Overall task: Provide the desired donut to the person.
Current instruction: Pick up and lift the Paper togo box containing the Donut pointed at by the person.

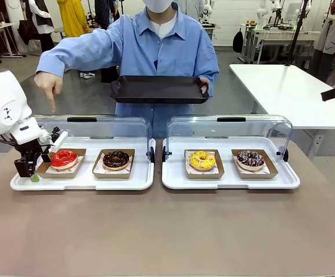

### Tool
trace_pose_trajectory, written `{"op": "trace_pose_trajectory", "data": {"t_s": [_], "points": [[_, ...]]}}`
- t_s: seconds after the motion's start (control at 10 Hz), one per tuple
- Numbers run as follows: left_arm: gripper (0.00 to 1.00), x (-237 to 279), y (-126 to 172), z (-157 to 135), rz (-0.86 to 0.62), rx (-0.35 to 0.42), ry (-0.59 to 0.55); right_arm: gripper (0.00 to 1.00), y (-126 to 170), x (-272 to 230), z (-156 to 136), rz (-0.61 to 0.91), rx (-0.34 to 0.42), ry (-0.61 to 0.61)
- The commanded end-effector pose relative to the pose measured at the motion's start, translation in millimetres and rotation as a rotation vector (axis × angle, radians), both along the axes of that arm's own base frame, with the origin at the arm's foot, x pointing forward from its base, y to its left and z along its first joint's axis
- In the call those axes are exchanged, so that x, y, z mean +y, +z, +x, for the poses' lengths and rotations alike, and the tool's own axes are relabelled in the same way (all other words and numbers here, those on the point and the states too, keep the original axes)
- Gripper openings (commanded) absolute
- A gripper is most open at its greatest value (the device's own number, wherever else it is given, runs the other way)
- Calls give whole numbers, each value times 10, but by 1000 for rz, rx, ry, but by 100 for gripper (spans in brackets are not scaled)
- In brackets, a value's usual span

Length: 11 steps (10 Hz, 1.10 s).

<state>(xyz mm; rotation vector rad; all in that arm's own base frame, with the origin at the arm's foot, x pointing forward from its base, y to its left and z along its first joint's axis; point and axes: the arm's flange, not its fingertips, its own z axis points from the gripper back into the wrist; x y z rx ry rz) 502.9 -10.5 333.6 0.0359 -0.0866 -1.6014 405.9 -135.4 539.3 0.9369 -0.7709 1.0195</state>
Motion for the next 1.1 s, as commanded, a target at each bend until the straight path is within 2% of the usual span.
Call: {"op": "trace_pose_trajectory", "data": {"t_s": [0.0, 0.1, 0.2, 0.3, 0.5, 0.6, 0.7, 1.0], "points": [[88, 33, -45, 11, 17, -22, -21, 100, 2, 8, 2, 9, -3, 5], [48, 32, -47, 10, 25, -23, -24, 100, 2, 8, 2, 9, -3, 5], [32, 34, -49, 5, 28, -21, -22, 100, 2, 8, 2, 9, -3, 5], [0, 34, -39, 6, 33, -19, -24, 100, 2, 8, 2, 9, -3, 5], [0, 35, -40, 4, 34, -15, -26, 100, 2, 8, 2, 9, -3, 5], [10, 33, -45, 2, 34, -13, -28, 100, 2, 8, 2, 9, -3, 5], [1, 33, -43, 8, 35, -10, -32, 100, 2, 8, 2, 9, -3, 5], [0, 29, -61, 11, 39, 11, -32, 100, 2, 8, 2, 9, -3, 5]]}}
